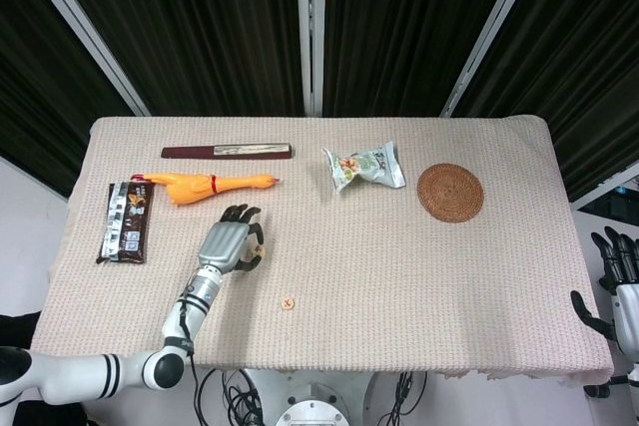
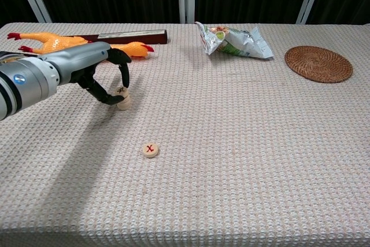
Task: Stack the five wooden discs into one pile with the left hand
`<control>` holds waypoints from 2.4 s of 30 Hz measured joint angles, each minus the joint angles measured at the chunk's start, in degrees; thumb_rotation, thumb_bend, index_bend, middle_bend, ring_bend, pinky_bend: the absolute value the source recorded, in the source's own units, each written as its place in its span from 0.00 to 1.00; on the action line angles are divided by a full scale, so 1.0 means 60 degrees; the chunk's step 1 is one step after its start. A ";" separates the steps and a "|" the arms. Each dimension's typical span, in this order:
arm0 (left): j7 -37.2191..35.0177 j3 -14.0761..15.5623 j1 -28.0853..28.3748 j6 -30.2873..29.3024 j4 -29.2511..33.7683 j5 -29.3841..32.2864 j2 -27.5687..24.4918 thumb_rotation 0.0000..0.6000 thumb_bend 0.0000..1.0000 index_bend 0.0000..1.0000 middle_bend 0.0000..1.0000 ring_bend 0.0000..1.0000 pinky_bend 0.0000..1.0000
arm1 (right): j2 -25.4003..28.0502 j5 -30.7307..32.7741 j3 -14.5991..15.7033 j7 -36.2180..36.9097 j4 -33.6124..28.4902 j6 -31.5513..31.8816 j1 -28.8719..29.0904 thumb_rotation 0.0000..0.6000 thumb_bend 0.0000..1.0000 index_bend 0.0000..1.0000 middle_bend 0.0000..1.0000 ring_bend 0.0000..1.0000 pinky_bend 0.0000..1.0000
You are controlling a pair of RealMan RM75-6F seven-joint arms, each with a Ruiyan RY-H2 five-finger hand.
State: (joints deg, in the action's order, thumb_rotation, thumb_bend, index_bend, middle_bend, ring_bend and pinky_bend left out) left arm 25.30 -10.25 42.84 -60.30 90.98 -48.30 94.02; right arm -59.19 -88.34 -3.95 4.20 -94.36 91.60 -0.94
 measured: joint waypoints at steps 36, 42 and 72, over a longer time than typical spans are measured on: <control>0.0043 0.0177 -0.0304 -0.0262 0.0850 -0.0318 -0.0630 1.00 0.33 0.34 0.06 0.00 0.00 | 0.0023 -0.0001 0.0030 0.0007 -0.0011 -0.0057 0.0011 1.00 0.28 0.00 0.00 0.00 0.00; -0.0152 0.0186 -0.0232 0.0097 0.0736 -0.0409 -0.0682 1.00 0.37 0.31 0.04 0.00 0.00 | 0.0027 0.0013 0.0031 0.0021 0.0000 -0.0063 0.0006 1.00 0.28 0.00 0.00 0.00 0.00; -0.0100 0.0345 -0.0078 0.0457 0.0563 0.0032 -0.0655 1.00 0.41 0.35 0.03 0.00 0.00 | 0.0020 0.0078 0.0017 0.0048 0.0021 -0.0133 0.0041 1.00 0.28 0.00 0.00 0.00 0.00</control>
State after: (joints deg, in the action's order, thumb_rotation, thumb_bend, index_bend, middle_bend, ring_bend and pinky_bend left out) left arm 24.70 -8.19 42.37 -57.56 94.35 -48.10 90.09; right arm -59.07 -87.88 -3.85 4.49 -94.24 90.81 -0.70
